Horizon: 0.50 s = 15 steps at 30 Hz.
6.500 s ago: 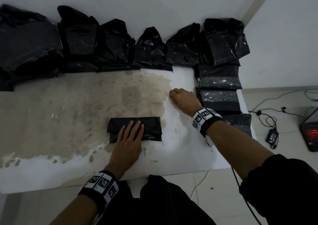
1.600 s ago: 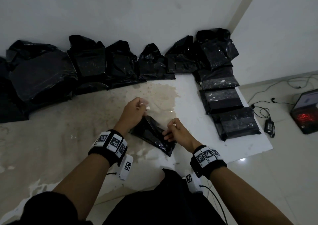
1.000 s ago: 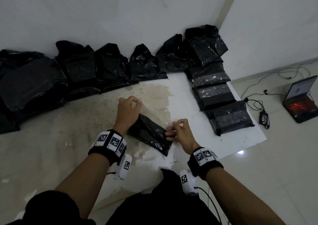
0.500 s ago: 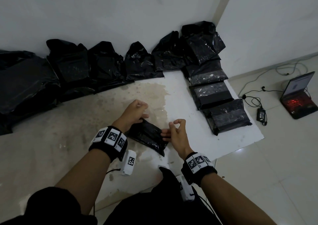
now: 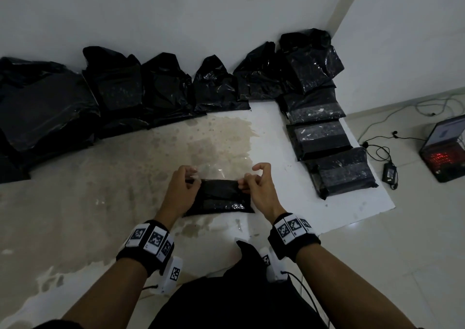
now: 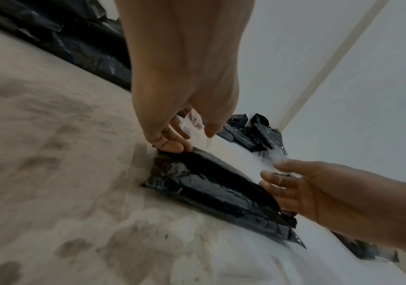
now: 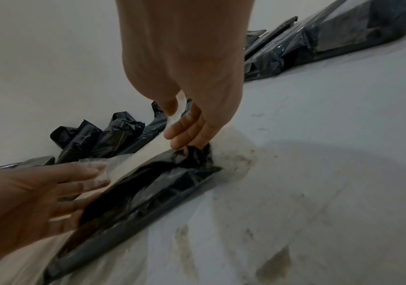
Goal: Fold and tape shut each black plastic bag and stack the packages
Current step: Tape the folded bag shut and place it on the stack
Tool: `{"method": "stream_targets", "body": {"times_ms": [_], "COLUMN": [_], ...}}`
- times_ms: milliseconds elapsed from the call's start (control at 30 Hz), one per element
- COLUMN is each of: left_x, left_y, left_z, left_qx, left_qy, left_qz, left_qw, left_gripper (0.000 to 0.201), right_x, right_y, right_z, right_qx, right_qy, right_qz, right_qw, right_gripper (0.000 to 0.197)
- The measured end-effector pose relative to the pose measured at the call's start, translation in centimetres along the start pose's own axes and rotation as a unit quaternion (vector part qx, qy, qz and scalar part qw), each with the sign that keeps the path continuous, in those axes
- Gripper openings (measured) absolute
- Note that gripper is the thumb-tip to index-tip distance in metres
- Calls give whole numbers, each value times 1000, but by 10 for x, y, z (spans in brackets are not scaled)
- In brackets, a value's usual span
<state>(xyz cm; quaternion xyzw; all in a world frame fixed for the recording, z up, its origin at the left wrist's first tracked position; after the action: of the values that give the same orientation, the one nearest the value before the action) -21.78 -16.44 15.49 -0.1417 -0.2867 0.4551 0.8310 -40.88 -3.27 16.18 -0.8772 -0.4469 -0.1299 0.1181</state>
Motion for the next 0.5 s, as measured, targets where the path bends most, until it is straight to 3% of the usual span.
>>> {"method": "stream_targets", "body": {"times_ms": [167,300,400,500], "left_x": [6,-6,-4,4], "left_y": [-5,4,9,17], "left_z": [11,19,27,28], "left_qx": [58,39,-27,-87], "left_qy": [3,-11,19,48], "left_qz": [43,5,3,8], "left_qw": [997,999,999,995], "left_gripper": [9,15,35,71], "right_x": [-8,-24,-39,-51], "right_y": [-13,-35,-47,-51], "right_z": [-21,-31,-35,-48], "right_qx": [-2,13,8,29], "right_qy": [-4,-10,-11,-43], "right_qz": [17,59,75,81], "right_qw": [1000,998,997,995], "right_gripper": [11,9,5,8]}}
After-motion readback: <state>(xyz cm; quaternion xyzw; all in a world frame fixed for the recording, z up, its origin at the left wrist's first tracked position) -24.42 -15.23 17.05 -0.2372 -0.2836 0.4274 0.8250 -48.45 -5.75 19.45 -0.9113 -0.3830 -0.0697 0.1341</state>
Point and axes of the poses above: each hand's wrist, its own x-axis away from the middle knuckle, its own y-axis out of the palm, z = x × y, the point moved 4 cm from there along -x, towards the middle knuckle, and after that the axes turned 3 degrees about -y, right-handed, at the moved point
